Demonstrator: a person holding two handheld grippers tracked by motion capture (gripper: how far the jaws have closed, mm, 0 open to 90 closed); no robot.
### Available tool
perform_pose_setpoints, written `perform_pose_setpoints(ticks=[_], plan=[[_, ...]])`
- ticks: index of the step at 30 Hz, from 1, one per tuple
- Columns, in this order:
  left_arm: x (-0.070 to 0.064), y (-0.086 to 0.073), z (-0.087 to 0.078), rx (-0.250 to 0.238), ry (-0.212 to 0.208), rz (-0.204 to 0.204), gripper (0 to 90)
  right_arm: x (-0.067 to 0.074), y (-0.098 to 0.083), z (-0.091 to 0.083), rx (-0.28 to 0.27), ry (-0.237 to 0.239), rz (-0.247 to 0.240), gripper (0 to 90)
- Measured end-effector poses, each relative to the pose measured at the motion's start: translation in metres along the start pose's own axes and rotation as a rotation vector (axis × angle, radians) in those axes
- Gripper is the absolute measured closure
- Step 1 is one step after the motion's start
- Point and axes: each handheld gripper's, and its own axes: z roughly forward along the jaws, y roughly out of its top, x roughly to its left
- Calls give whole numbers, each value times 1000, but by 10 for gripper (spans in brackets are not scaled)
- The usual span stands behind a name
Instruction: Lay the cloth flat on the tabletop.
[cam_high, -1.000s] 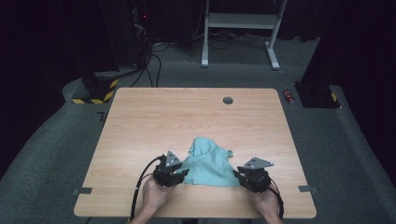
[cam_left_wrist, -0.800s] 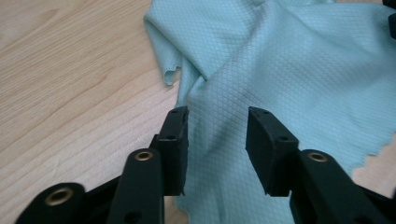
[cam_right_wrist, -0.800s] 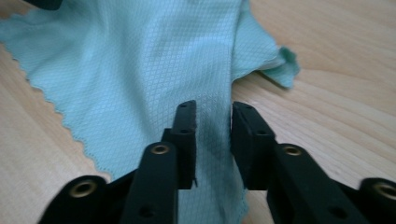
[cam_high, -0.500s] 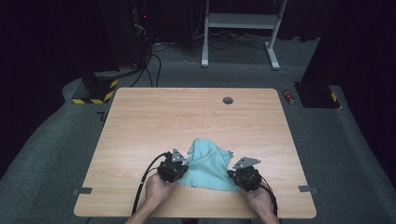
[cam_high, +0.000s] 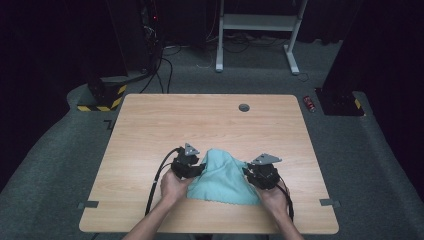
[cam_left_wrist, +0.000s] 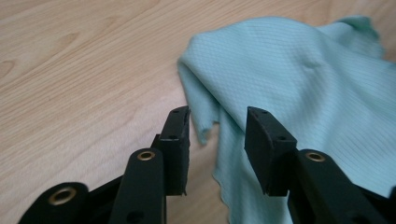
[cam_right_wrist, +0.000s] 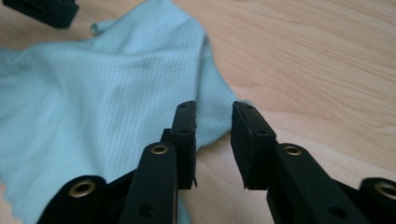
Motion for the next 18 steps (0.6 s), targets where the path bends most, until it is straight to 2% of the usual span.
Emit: perform_pose_setpoints(ticks=[1,3,6,7,11,12,14,18], plan=[[3,4,8,4,5,-16,582,-3,5,4,12,-5,33,667],[6,7,15,16,7,-40,577,-6,9,9,29,-17,52,663],[8,9,20,32,9,-39,584,-11,11,15,53,-25,79,668],[9,10,22,38,10,-40,587,-15,12,21,80,-33,95,678],[10,13,28,47,11,-37,604,-16,11,28,104,-40,91,721],[11,12,31,49,10,-36,620,-16,11,31,121,-38,88,781],[12,12,30,53,9,-44,642,-16,10,34,137,-35,79,842],[13,12,30,57,9,-30,759,-16,10,35,136,-36,64,894]])
